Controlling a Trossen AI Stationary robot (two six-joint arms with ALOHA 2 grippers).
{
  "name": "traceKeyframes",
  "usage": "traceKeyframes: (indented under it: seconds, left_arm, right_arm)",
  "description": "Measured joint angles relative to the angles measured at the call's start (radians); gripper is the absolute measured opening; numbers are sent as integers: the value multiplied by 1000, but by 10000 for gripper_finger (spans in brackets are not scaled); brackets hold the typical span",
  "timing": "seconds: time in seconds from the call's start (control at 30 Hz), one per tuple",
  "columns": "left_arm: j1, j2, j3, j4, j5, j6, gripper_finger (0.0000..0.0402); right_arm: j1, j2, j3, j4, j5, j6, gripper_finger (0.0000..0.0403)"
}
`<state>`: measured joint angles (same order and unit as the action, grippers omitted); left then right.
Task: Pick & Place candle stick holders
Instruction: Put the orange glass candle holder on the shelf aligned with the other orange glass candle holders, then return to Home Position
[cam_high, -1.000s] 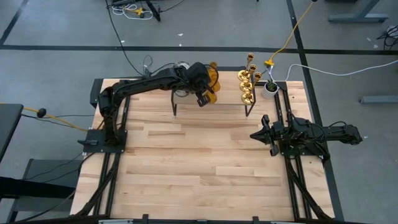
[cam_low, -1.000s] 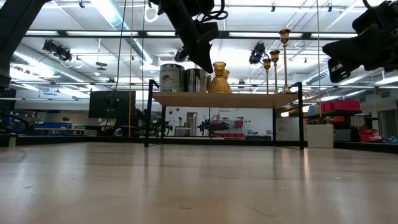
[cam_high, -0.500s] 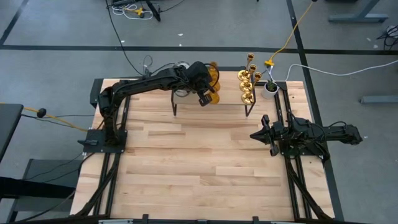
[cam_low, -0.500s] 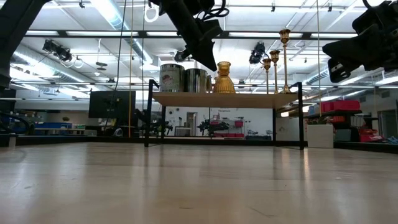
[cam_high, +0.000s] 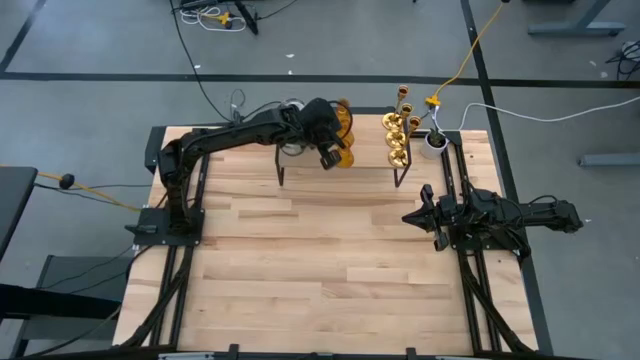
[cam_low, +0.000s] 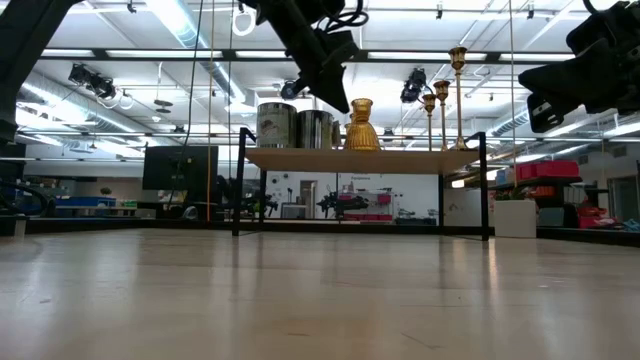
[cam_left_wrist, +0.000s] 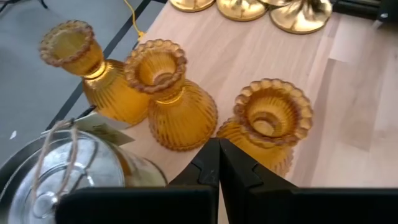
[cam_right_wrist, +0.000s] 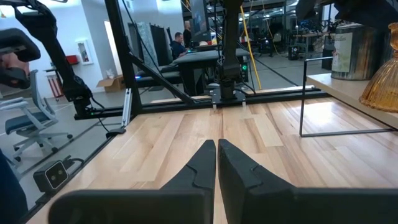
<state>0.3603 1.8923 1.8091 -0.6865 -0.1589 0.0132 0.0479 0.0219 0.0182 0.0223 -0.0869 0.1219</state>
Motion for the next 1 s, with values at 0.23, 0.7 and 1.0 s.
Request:
traceKeyframes:
  seconds: [0.23,0.7,1.0]
  left_arm:
    - [-1,-18,-1,-64,-1,-3,4]
    - [-35,-31,-1,-70,226,-8,7]
    - [-32,-31,-1,42,250,26,6]
  right_arm:
    - [0,0,0,0,0,0,20]
    - [0,0,0,0,0,0,20]
    - [0,0,0,0,0,0,20]
